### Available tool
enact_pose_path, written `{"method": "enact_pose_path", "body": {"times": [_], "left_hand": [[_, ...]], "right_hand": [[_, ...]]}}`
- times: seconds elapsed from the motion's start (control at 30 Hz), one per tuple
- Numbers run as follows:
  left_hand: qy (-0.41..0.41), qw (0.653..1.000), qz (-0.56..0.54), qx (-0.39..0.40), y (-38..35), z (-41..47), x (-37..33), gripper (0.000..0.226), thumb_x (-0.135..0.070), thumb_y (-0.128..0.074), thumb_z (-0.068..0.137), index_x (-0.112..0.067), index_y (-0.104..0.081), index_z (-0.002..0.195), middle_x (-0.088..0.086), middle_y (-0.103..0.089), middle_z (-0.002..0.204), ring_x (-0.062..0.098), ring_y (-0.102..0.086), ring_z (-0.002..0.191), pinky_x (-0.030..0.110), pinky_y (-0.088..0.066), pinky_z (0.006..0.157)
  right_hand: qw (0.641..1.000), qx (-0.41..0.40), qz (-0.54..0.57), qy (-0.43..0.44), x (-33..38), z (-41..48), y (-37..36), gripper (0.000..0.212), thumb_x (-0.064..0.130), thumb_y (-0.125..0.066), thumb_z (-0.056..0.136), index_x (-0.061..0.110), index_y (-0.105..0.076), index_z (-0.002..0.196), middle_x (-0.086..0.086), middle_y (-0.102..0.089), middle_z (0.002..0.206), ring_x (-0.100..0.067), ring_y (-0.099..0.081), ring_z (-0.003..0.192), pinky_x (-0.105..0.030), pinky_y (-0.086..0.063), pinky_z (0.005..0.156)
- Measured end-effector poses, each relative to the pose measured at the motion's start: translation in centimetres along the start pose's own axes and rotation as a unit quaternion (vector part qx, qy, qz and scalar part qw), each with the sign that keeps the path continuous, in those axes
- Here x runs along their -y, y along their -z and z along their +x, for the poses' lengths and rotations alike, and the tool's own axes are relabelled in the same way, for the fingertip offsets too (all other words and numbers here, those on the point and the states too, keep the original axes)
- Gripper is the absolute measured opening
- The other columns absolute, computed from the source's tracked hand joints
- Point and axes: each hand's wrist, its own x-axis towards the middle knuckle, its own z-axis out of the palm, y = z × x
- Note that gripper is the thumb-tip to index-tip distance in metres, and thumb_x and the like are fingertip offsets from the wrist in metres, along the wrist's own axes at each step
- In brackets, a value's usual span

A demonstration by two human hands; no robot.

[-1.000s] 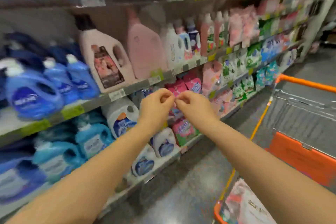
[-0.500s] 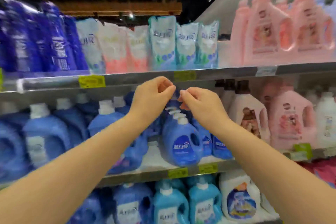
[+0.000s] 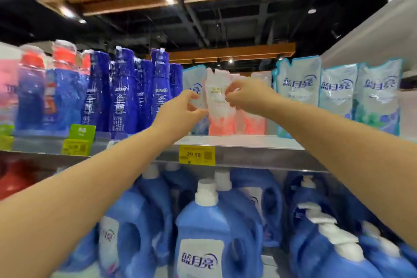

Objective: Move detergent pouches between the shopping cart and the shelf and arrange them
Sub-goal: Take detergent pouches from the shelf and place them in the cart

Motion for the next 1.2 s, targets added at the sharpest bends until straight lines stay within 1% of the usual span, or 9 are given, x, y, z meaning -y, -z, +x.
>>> {"method": "enact_pose_path", "body": {"times": [0.13, 0.27, 0.33, 0.43, 0.53, 0.67, 0.77, 0.97, 1.2], "left_hand": [[0.019, 1.000, 0.019, -0.006, -1.3, 5.7, 2.8, 0.046, -0.034, -0.055, 0.091, -0.023, -0.040, 0.133, -0.001, -0.059, 0.116, 0.019, -0.055, 0.089, 0.031, -0.047, 0.075], [0.053, 0.998, 0.031, 0.001, -3.3, 11.0, 4.5, 0.057, -0.035, -0.055, 0.090, -0.023, -0.031, 0.140, 0.002, -0.054, 0.126, 0.018, -0.051, 0.100, 0.030, -0.045, 0.079], [0.067, 0.997, 0.036, 0.007, -4.1, 13.0, 5.1, 0.060, -0.035, -0.055, 0.090, -0.023, -0.027, 0.142, 0.004, -0.053, 0.126, 0.020, -0.051, 0.106, 0.030, -0.043, 0.084], [0.079, 0.996, 0.040, 0.024, -5.2, 14.9, 5.6, 0.065, -0.038, -0.056, 0.090, -0.023, -0.023, 0.144, 0.004, -0.052, 0.127, 0.022, -0.050, 0.112, 0.031, -0.042, 0.087], [0.090, 0.995, 0.031, 0.039, -5.9, 16.2, 5.8, 0.070, -0.041, -0.058, 0.087, -0.026, -0.021, 0.145, 0.006, -0.047, 0.137, 0.023, -0.049, 0.117, 0.033, -0.045, 0.092], [0.085, 0.995, 0.021, 0.042, -6.1, 17.0, 6.1, 0.067, -0.039, -0.060, 0.087, -0.027, -0.025, 0.143, 0.003, -0.050, 0.132, 0.015, -0.050, 0.101, 0.028, -0.043, 0.078], [0.083, 0.995, 0.026, 0.041, -5.9, 17.4, 6.4, 0.068, -0.039, -0.060, 0.087, -0.027, -0.024, 0.143, 0.004, -0.049, 0.133, 0.013, -0.048, 0.101, 0.027, -0.043, 0.077], [0.087, 0.995, 0.034, 0.042, -6.8, 17.9, 6.2, 0.066, -0.037, -0.058, 0.088, -0.027, -0.023, 0.144, 0.003, -0.049, 0.134, 0.013, -0.048, 0.096, 0.025, -0.043, 0.071], [0.062, 0.994, 0.060, 0.060, -9.1, 18.8, 4.2, 0.066, -0.035, -0.056, 0.090, -0.026, -0.021, 0.145, 0.007, -0.050, 0.134, 0.017, -0.052, 0.098, 0.031, -0.049, 0.079]], "right_hand": [[0.997, 0.018, -0.075, 0.005, -1.0, 8.5, -2.1, 0.030, 0.023, -0.049, 0.089, 0.009, -0.064, 0.112, -0.010, -0.066, 0.110, -0.027, -0.061, 0.099, -0.034, -0.049, 0.088], [0.998, -0.002, -0.060, 0.008, -2.3, 15.5, -4.2, 0.042, 0.026, -0.052, 0.092, 0.012, -0.045, 0.131, -0.009, -0.058, 0.121, -0.022, -0.054, 0.096, -0.031, -0.044, 0.079], [0.998, -0.035, -0.039, 0.019, -2.8, 18.5, -5.2, 0.045, 0.029, -0.052, 0.094, 0.015, -0.040, 0.135, -0.009, -0.054, 0.128, -0.025, -0.055, 0.107, -0.032, -0.048, 0.083], [0.992, -0.067, -0.099, 0.030, -4.1, 21.9, -6.0, 0.050, 0.030, -0.054, 0.092, 0.016, -0.038, 0.138, -0.011, -0.045, 0.137, -0.031, -0.046, 0.121, -0.041, -0.046, 0.095], [0.978, -0.017, -0.202, 0.046, -5.4, 24.0, -5.9, 0.053, 0.036, -0.055, 0.091, 0.017, -0.040, 0.139, -0.010, -0.040, 0.141, -0.032, -0.038, 0.126, -0.041, -0.038, 0.099], [0.965, 0.056, -0.249, 0.067, -6.2, 26.1, -5.8, 0.055, 0.043, -0.050, 0.094, 0.020, -0.038, 0.142, -0.009, -0.039, 0.143, -0.031, -0.040, 0.126, -0.038, -0.037, 0.101], [0.958, 0.078, -0.263, 0.083, -6.5, 27.0, -6.4, 0.048, 0.042, -0.047, 0.095, 0.020, -0.041, 0.138, -0.008, -0.047, 0.136, -0.029, -0.045, 0.119, -0.038, -0.040, 0.095], [0.938, -0.004, -0.318, 0.137, -7.2, 26.8, -5.8, 0.024, 0.034, -0.048, 0.096, 0.018, -0.056, 0.112, -0.004, -0.050, 0.097, -0.023, -0.046, 0.095, -0.035, -0.039, 0.075], [0.956, 0.005, -0.283, 0.080, -9.7, 25.7, -3.4, 0.023, 0.016, -0.052, 0.095, 0.017, -0.053, 0.118, -0.005, -0.052, 0.095, -0.022, -0.053, 0.088, -0.029, -0.044, 0.071]]}}
